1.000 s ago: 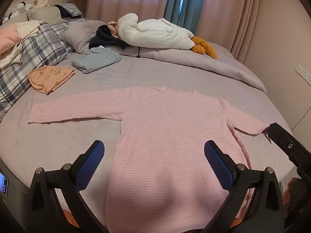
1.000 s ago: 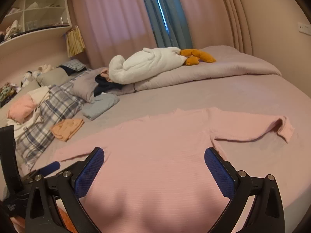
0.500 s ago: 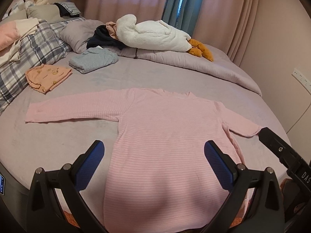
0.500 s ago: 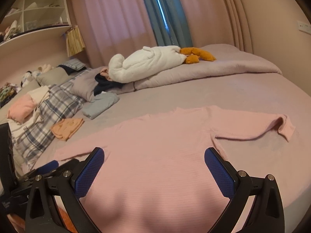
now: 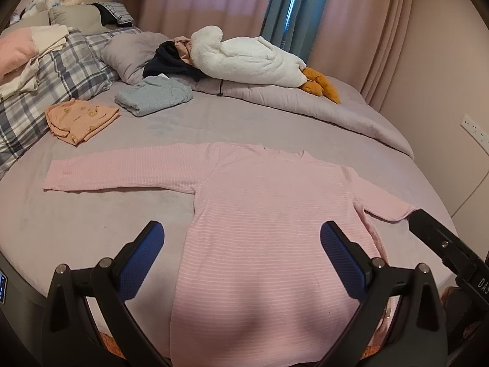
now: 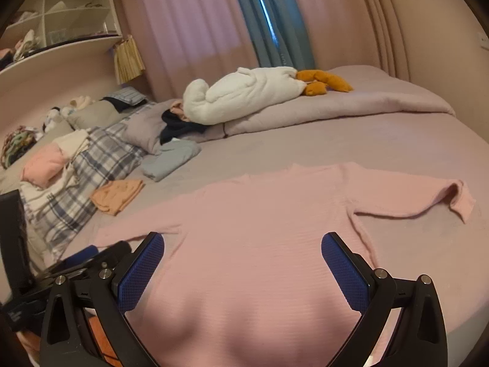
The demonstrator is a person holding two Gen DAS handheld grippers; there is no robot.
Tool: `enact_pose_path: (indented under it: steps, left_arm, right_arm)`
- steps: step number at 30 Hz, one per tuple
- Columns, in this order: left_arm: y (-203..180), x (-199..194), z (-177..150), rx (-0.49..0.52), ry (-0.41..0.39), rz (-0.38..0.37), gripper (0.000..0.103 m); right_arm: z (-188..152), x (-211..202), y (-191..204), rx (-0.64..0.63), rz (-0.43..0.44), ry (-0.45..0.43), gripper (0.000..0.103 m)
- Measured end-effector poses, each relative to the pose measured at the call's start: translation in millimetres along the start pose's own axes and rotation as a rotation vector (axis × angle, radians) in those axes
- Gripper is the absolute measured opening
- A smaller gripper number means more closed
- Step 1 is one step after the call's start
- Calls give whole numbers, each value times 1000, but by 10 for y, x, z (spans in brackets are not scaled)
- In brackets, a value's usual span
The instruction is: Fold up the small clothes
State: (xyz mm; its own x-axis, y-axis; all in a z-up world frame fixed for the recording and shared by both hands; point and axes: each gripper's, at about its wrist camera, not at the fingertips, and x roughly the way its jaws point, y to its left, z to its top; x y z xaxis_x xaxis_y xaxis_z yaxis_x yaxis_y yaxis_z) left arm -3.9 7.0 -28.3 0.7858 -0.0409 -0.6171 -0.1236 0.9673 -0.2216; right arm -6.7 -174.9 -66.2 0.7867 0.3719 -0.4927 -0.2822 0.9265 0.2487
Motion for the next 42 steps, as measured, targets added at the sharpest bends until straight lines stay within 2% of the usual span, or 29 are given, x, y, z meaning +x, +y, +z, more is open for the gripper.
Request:
enact_pose_path:
  steps: [5, 8, 15, 20, 28, 42]
  left_arm:
    - [28, -2, 7, -11, -1, 2, 102]
    - [50, -33, 13, -16, -32, 16, 102]
    - [58, -62, 4, 4, -39, 27, 102]
    - [35, -43, -11, 34, -39, 42, 102]
    - [61, -66, -8, 11, -42, 10, 102]
    - [33, -33, -13, 22, -35, 4, 102]
  right_arm:
    - [12, 16, 4, 2, -11, 2, 102]
    - [14, 27, -13, 10, -12, 8, 102]
    - [30, 21, -1, 1, -48, 4, 102]
    - [26, 23, 9, -5, -43, 5, 102]
    - [21, 13, -1, -3, -39, 3, 102]
    - [13, 19, 16, 3, -48, 5, 102]
